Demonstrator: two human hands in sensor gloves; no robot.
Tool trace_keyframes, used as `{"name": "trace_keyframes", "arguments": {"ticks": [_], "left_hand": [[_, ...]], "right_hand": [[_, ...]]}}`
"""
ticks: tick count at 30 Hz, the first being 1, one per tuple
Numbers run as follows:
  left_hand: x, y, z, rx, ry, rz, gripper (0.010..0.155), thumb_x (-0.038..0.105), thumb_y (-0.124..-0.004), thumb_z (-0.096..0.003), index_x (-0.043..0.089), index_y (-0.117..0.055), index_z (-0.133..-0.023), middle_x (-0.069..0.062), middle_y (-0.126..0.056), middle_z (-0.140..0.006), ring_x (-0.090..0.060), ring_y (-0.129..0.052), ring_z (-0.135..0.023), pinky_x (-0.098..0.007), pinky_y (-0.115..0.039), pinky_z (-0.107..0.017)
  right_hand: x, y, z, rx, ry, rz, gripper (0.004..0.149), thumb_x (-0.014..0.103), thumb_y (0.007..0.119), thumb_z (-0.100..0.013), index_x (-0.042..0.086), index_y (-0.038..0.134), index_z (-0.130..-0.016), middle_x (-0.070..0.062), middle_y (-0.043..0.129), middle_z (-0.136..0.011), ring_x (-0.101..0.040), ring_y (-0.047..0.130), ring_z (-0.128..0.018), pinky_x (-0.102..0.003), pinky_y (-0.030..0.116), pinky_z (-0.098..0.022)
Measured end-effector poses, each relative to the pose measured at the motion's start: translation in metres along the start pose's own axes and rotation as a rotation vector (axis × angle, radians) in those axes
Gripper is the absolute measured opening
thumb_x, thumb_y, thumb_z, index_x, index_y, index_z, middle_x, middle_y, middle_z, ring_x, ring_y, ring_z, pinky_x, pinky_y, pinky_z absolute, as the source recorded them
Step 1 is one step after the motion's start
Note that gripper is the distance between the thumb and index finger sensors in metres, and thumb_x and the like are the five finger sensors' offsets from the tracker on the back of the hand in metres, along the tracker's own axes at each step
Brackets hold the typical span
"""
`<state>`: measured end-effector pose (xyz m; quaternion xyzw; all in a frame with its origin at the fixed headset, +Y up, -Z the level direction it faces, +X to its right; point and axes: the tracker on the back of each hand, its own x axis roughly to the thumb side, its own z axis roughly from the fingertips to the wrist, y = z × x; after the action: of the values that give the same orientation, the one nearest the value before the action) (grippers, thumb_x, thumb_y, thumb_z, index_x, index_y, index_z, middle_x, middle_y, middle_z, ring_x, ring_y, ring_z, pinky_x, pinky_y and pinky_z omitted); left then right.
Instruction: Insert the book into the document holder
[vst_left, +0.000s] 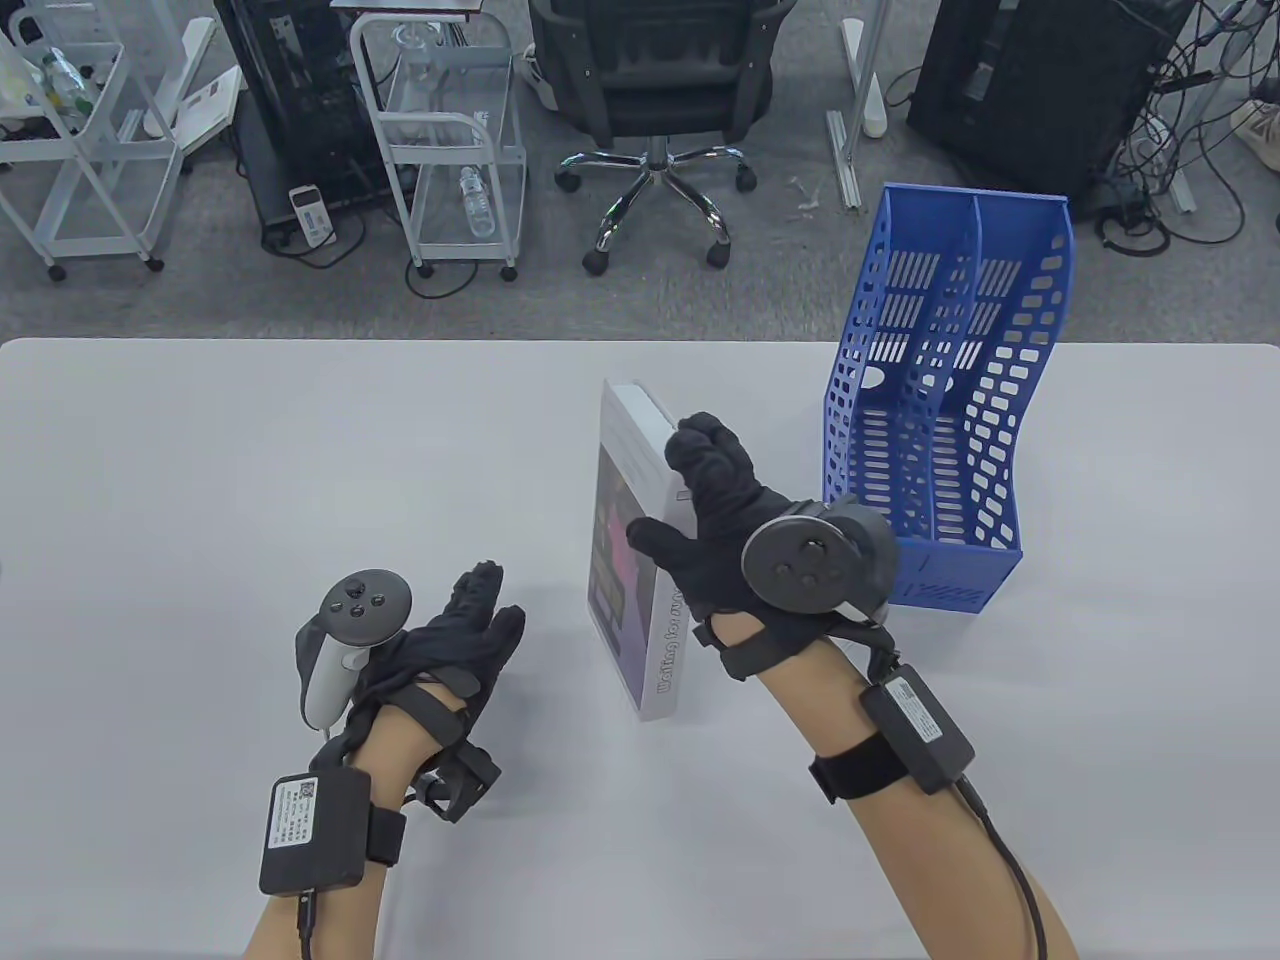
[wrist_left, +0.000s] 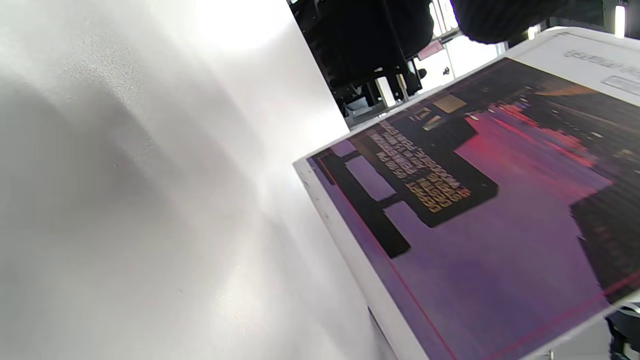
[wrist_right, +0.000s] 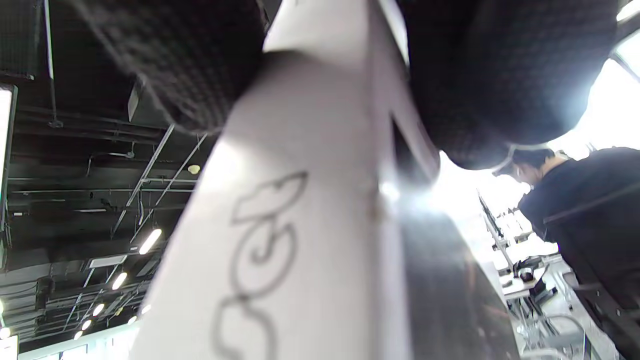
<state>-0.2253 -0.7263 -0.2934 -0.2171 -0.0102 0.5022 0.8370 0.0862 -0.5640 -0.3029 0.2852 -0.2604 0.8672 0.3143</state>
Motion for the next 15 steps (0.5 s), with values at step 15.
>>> {"name": "trace_keyframes", "arguments": {"ticks": [15], "left_hand": [[0.003,-0.004,0.001,-0.009,0.006,-0.05,0.08,0.064,-0.063,-0.0427,0.03,-0.03,-0.107,-0.001,-0.021,-0.116,-0.035,-0.029,-0.113,-0.062,-0.036,-0.075]], "right_hand": [[-0.019,-0.107,0.047,-0.309,-0.13,0.485,0.079,0.038,0.094,-0.034,0.0,0.049,-0.086,-0.03,0.052,-0.091,-0.049,0.103,-0.042,-0.045,0.091,-0.024]]}}
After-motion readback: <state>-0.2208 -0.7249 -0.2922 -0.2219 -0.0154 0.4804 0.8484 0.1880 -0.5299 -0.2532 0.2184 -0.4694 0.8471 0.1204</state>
